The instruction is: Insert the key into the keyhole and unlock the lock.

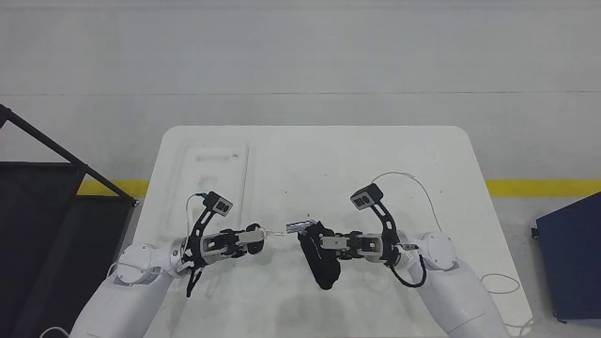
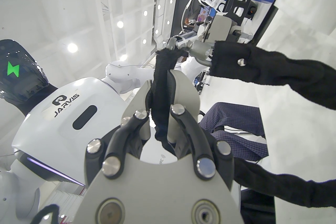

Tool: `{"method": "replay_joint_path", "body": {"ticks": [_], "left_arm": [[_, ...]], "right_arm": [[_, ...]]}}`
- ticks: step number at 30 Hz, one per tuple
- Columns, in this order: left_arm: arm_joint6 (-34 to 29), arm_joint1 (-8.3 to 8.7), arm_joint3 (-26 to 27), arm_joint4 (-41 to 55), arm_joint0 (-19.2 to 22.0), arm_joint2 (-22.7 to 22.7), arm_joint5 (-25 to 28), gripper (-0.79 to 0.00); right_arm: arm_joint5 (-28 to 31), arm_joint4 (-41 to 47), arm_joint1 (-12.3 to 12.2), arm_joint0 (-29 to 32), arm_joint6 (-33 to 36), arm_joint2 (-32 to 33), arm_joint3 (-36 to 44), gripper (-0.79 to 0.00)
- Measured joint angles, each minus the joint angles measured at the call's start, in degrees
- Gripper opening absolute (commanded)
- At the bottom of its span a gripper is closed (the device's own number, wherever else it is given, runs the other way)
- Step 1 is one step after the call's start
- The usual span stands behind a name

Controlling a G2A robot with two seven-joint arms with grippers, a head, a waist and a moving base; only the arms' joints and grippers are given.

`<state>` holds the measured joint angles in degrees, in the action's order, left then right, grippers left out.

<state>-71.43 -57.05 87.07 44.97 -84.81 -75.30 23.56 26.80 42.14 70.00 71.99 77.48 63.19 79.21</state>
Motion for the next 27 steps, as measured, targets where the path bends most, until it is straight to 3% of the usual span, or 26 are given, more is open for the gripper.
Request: {"method": "replay_joint_path", "body": {"ticks": [27], "left_arm": [[0.63, -0.23, 1.85, -2.33, -0.92, -0.94, 1.59, -0.785]], "right_arm": [[0.00, 0.00, 0.00, 0.00, 0.00, 0.00, 0.00, -0.785]]}}
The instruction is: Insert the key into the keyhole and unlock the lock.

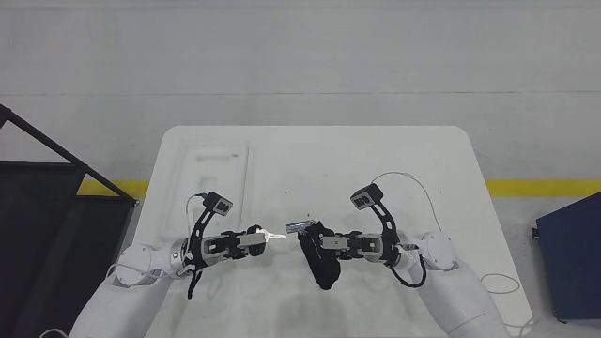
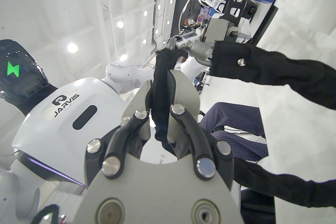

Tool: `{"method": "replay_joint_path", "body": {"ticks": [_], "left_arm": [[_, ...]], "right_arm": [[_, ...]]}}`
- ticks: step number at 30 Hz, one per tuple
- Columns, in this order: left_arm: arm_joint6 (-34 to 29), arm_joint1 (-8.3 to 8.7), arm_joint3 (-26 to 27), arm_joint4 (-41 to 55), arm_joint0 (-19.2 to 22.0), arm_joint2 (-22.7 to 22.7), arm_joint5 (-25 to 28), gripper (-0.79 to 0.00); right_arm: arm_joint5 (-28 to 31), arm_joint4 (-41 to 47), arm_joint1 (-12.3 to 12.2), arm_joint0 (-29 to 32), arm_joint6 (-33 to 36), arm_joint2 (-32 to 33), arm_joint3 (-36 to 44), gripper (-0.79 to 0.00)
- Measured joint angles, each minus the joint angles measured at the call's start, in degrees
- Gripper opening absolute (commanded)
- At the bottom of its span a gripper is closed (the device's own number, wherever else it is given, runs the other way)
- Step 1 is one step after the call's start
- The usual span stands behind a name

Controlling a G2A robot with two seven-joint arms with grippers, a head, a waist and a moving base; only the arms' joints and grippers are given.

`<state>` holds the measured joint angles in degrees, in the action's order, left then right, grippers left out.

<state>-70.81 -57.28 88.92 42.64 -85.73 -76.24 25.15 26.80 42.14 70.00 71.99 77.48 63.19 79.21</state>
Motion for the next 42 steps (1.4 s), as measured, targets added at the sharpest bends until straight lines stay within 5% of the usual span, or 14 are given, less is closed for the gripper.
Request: {"method": "replay_joint_path", "body": {"ticks": [42], "left_arm": [[2.51, -0.52, 0.23, -2.64, 1.03, -0.17, 1.04, -0.785]], "right_arm": [[0.00, 0.00, 0.00, 0.00, 0.00, 0.00, 0.00, -0.785]]}}
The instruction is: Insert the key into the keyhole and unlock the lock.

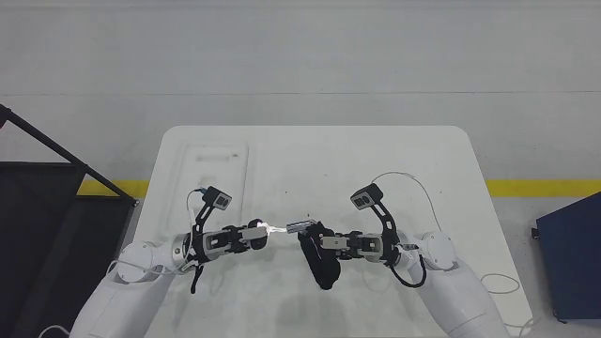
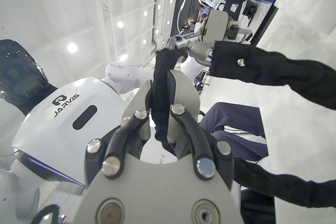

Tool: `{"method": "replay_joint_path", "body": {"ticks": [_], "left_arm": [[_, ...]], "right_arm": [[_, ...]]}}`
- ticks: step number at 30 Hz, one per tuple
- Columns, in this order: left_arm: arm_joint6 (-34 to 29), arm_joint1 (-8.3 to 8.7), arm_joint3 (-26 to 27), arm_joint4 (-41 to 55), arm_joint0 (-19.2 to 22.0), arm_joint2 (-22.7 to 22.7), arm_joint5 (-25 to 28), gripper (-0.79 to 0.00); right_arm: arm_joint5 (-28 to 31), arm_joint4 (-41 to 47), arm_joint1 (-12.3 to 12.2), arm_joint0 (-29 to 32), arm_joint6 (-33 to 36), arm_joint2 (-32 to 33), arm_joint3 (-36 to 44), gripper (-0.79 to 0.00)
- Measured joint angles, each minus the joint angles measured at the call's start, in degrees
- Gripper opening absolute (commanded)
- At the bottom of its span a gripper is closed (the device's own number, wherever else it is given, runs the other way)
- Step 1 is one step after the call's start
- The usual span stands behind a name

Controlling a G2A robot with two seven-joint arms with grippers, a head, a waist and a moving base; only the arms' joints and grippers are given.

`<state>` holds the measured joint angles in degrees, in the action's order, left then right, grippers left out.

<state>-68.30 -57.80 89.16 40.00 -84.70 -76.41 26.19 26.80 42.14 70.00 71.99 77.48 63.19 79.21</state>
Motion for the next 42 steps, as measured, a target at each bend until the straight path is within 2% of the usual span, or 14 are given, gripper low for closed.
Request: {"method": "replay_joint_path", "body": {"ticks": [20, 27, 36, 42], "left_arm": [[1.97, -0.30, 0.68, -1.38, -0.27, 0.44, 1.27, -0.785], [4.40, -0.53, 0.97, -2.57, -0.59, 0.80, 2.47, -0.785], [5.61, -0.89, 1.66, -3.16, -0.96, 2.37, 3.01, -0.785], [8.81, -1.37, 2.25, -4.61, -1.26, 4.01, 4.64, -0.785]], "right_arm": [[0.00, 0.00, 0.00, 0.00, 0.00, 0.00, 0.00, -0.785], [0.00, 0.00, 0.00, 0.00, 0.00, 0.00, 0.00, -0.785], [0.00, 0.00, 0.00, 0.00, 0.00, 0.00, 0.00, -0.785], [0.00, 0.00, 0.00, 0.00, 0.00, 0.00, 0.00, -0.785]]}}
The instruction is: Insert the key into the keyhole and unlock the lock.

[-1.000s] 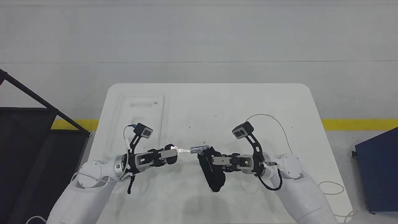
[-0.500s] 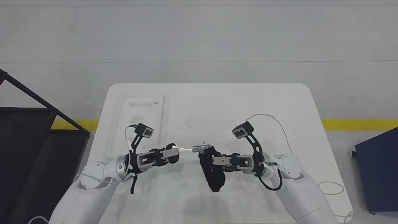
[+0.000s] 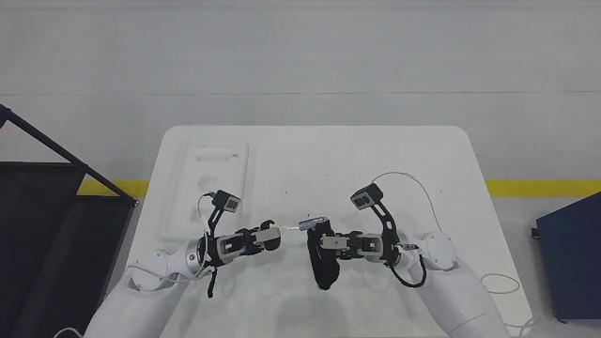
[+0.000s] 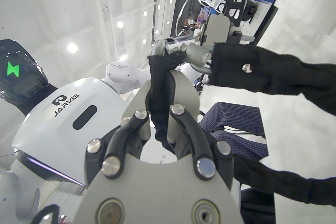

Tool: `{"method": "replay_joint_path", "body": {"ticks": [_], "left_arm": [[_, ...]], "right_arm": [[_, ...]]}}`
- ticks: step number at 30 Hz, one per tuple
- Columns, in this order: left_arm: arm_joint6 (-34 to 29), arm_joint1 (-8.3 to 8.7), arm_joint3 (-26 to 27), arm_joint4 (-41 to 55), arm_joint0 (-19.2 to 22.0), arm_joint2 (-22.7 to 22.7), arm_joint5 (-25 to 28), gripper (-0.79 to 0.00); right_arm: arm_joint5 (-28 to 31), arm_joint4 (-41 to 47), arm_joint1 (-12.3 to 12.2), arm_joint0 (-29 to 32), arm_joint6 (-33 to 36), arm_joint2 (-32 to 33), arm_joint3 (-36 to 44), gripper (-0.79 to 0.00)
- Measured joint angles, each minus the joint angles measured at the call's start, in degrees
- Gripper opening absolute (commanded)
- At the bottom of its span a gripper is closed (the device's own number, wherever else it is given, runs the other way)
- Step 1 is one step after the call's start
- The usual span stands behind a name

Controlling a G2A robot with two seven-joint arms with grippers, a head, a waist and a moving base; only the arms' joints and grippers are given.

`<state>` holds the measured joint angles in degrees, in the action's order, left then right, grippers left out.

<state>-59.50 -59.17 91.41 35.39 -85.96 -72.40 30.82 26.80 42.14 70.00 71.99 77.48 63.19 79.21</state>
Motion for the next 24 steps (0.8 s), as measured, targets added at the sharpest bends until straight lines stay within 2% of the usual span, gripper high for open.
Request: {"method": "replay_joint_path", "body": {"ticks": [7, 24], "left_arm": [[2.94, -0.31, 0.87, -1.96, -0.75, 0.93, 1.23, -0.785], [-0.32, -0.74, -1.04, 0.73, 0.97, 3.19, -0.84, -0.785]], "right_arm": [[0.00, 0.00, 0.00, 0.00, 0.00, 0.00, 0.00, -0.785], [0.00, 0.00, 0.00, 0.00, 0.00, 0.00, 0.00, -0.785]]}}
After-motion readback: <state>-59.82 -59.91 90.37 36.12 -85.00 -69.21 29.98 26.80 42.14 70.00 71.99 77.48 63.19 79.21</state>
